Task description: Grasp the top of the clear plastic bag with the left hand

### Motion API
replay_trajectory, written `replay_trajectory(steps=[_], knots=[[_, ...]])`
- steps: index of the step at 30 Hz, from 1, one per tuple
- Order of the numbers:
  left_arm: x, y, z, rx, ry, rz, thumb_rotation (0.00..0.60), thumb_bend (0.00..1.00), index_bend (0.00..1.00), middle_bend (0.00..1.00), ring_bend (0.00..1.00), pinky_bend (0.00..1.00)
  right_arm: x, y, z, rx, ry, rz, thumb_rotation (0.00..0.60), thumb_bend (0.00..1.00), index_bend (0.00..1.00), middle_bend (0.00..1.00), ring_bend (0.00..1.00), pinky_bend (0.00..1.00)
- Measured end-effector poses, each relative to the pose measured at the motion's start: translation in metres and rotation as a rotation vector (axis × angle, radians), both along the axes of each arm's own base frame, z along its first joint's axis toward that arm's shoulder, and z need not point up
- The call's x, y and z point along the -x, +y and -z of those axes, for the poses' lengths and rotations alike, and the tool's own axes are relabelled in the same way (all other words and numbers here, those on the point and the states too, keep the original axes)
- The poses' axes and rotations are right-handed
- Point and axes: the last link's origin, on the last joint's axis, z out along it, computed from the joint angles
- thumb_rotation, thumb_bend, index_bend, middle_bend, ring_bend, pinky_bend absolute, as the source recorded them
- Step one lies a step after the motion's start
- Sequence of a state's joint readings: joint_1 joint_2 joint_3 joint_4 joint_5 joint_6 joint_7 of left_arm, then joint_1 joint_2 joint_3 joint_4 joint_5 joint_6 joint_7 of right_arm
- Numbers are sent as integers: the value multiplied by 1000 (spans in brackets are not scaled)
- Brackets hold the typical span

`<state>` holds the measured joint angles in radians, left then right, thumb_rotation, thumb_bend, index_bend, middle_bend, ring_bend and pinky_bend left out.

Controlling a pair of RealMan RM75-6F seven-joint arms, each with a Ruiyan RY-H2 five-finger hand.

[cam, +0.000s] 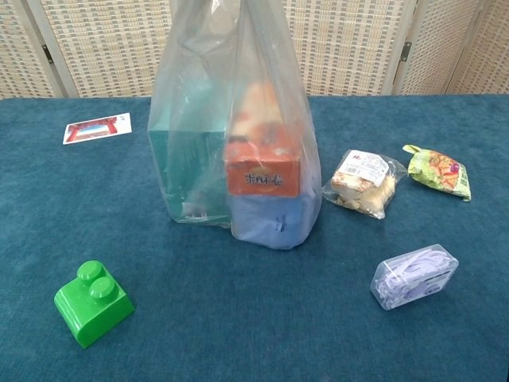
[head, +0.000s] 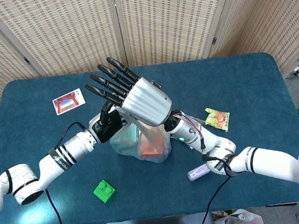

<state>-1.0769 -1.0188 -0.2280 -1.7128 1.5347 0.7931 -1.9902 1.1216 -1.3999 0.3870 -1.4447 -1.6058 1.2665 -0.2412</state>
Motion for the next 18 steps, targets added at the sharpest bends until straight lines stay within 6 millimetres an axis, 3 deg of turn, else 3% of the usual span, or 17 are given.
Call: replay_trajectory(steps=[18], knots=[[5,1,-9,5,-84,-59,88,190,211,220,200,154,25,20,-11,41,91,31,600,163,0,40,0,1]])
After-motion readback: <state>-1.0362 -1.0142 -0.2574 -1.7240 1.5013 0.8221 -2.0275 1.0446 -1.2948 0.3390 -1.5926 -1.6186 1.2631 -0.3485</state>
